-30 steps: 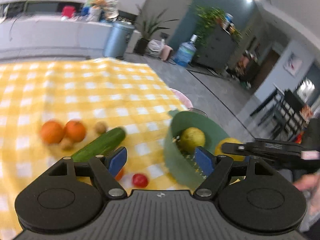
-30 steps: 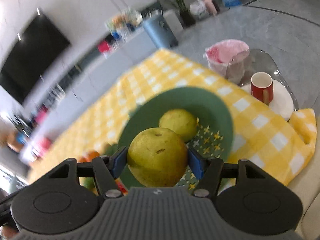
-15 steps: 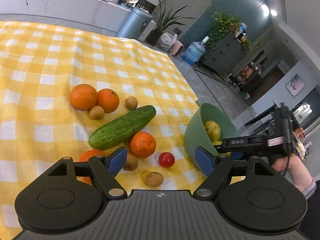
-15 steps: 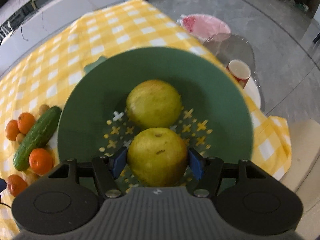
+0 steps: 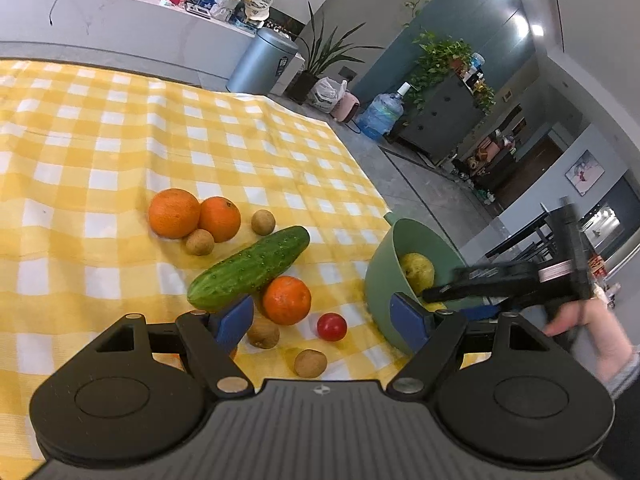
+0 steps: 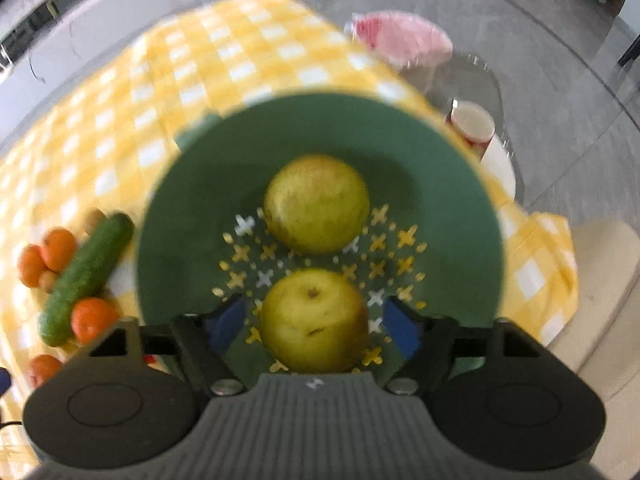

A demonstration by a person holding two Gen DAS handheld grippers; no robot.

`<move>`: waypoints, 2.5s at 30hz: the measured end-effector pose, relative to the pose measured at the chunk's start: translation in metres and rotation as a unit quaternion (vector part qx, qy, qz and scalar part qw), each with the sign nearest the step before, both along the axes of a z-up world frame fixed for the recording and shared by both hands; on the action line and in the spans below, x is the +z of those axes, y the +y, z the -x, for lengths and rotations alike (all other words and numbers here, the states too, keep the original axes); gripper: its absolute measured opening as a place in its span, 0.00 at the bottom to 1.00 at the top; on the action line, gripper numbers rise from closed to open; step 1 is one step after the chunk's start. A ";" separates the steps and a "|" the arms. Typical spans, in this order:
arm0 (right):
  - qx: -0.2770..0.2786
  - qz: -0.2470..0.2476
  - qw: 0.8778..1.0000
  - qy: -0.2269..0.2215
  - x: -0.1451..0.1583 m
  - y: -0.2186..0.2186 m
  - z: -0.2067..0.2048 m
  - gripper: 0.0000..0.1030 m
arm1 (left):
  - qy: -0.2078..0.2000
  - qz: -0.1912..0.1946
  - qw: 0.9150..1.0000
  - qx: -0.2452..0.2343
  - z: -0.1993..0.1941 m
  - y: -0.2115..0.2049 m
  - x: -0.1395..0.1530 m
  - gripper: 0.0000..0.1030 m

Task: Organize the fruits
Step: 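Open the right tool to drop its pear into the colander, then grasp an orange with the left tool while the right tool grasps another orange, then carry the orange to the colander and release it with the left tool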

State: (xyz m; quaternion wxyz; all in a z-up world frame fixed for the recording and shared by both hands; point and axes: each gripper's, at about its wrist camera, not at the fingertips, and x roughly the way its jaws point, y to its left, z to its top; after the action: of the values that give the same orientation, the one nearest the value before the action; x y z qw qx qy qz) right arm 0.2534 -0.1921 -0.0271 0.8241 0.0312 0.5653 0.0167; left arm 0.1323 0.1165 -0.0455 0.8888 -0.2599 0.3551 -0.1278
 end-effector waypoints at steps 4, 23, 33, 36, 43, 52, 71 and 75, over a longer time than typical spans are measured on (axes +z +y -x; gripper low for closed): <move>-0.007 -0.025 0.997 -0.075 0.048 -0.003 0.024 0.75 | 0.015 -0.017 1.000 0.010 0.008 0.007 0.004 0.88; 0.042 -0.134 0.980 -0.138 0.019 0.129 0.081 0.36 | 0.082 -0.123 0.988 0.044 0.006 0.007 -0.029 0.88; 0.068 -0.108 0.988 -0.086 -0.033 0.142 0.049 0.42 | 0.094 -0.147 0.983 0.051 -0.005 0.002 -0.047 0.75; 0.079 -0.112 0.988 -0.076 -0.042 0.145 0.042 0.43 | 0.095 -0.138 0.984 0.057 -0.006 0.001 -0.051 0.72; 0.097 -0.111 0.986 -0.076 -0.048 0.151 0.039 0.42 | 0.072 -0.128 0.988 0.049 -0.002 -0.002 -0.050 0.49; 0.093 -0.108 0.986 -0.084 -0.046 0.147 0.044 0.38 | 0.062 -0.131 0.988 0.053 -0.001 -0.002 -0.050 0.48; 0.056 -0.283 0.935 -0.204 0.023 0.086 0.071 0.38 | -0.035 -0.047 0.998 0.034 0.016 0.002 -0.010 0.48; 0.021 -0.308 0.918 -0.250 0.041 0.050 0.081 0.39 | -0.048 -0.026 0.998 0.015 0.011 -0.006 0.007 0.48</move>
State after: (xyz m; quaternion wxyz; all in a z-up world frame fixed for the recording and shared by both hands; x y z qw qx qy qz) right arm 0.1721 -0.1421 0.0141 0.8878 0.2662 0.3079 0.2148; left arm 0.1209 0.1107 -0.0387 0.9133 -0.2354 0.3109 -0.1177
